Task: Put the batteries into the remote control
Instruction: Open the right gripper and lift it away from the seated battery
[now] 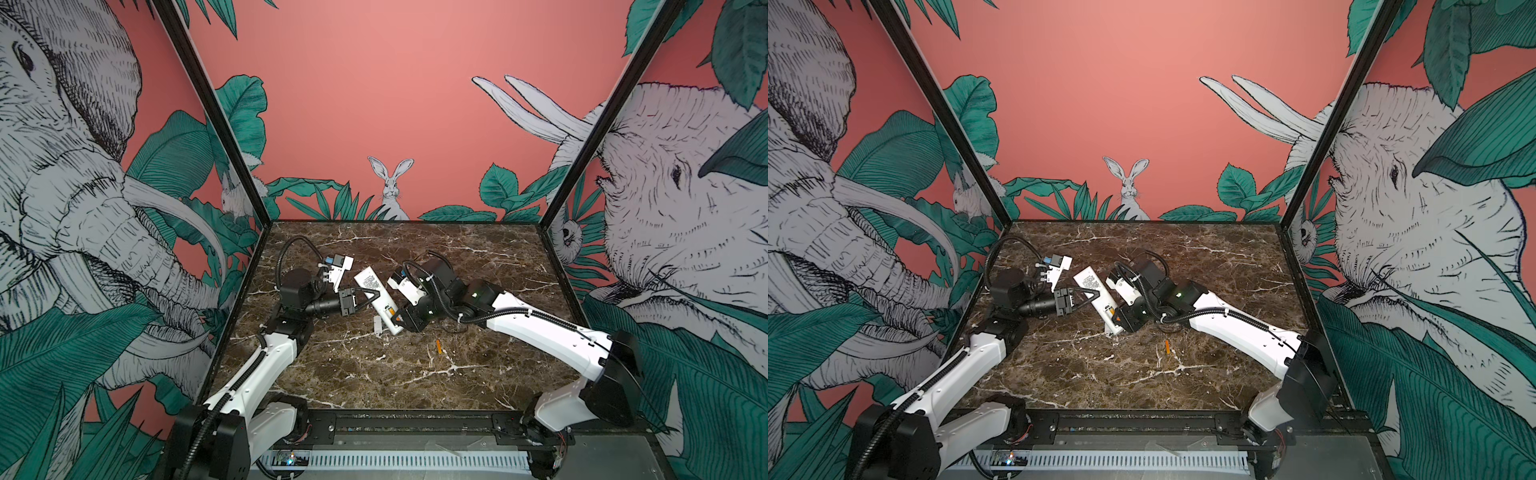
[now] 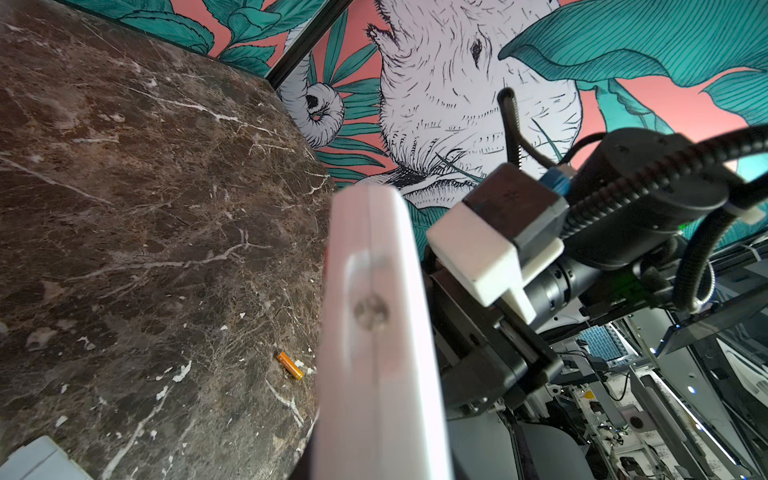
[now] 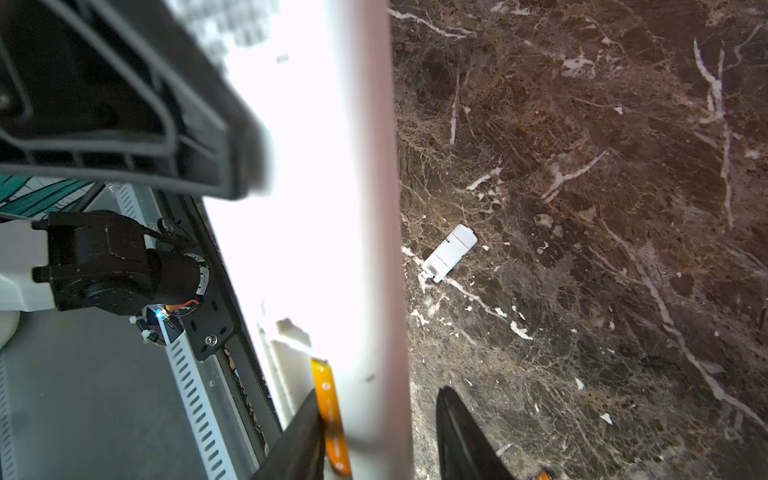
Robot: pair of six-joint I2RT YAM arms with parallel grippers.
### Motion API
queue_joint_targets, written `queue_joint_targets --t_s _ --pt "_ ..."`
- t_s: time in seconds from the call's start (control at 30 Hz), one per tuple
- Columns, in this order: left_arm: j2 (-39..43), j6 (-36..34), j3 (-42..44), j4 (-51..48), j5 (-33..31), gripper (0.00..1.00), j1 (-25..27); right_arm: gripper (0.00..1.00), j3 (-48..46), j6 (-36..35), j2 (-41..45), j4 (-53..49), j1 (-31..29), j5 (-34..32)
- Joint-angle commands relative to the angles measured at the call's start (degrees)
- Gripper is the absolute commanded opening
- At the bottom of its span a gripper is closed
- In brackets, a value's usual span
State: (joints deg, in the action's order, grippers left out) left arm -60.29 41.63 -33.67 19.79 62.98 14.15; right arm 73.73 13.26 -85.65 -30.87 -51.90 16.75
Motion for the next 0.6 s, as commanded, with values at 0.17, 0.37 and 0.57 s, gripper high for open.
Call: queue_joint_targets --t_s 0.17,0.37,0.57 --pt "2.33 -0.99 -3.50 -1.42 5.43 0.00 0.36 0.37 -0.61 -1.45 -0.40 -0.80 1.32 -2.92" --pt "2.31 -3.26 -4.45 -4.49 5.84 0.00 0.35 0.36 0.05 -1.73 -0.50 -1.12 1.27 -2.35" --pt "2.26 -6.96 -5.26 -8.87 2.39 0.00 0.34 0.51 -0.67 -2.31 2.22 -0.38 1.27 0.23"
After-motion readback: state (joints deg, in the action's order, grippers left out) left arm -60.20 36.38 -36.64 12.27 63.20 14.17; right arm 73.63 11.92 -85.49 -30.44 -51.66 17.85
